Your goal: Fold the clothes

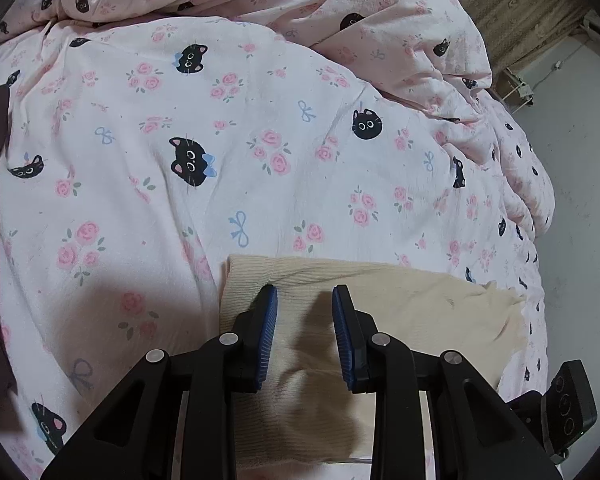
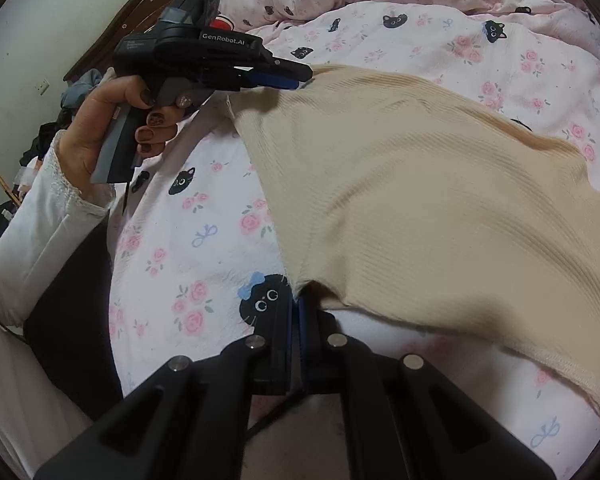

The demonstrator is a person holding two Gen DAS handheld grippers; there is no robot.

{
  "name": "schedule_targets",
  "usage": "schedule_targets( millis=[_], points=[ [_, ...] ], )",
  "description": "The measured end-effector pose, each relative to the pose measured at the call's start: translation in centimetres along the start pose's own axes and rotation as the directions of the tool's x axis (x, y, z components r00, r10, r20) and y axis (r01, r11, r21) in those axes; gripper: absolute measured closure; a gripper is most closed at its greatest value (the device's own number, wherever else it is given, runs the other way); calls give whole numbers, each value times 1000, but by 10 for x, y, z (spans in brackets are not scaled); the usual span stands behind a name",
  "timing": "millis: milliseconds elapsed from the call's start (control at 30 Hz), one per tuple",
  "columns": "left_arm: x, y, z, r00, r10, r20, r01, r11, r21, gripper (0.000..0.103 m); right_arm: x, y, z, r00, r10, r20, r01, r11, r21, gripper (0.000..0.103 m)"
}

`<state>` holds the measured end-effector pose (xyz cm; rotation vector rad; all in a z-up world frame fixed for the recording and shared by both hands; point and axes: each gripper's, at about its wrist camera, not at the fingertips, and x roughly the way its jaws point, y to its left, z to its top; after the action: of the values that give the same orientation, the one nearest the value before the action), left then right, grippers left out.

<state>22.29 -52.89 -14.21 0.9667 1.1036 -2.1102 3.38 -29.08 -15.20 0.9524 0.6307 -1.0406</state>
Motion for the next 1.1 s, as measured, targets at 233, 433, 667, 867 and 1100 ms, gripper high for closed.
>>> schedule_targets(
  millis=[233,433,667,867,1100],
  points=[
    [-15,0,-2,999,18,42,-18,1000,-13,78,-28,-2,-5,999,-39,4,39,999,-17,93],
    [-41,-10,-13,989,53,141,-56,998,15,78,-117,-67,-22,954,-241,181,214,965,154,68],
    [-22,-54,-39,993,-104,49,99,990,96,78,-149,-152,-27,829,-518,210,390,805,447,67],
    [-3,-90,-59,990,-141,-31,144,975,172,78,-131,-169,-21,888,-406,217,278,849,450,67],
    [5,-94,-65,990,-129,-49,136,974,181,78,-117,-183,-21,892,-422,163,297,818,493,68]
  ],
)
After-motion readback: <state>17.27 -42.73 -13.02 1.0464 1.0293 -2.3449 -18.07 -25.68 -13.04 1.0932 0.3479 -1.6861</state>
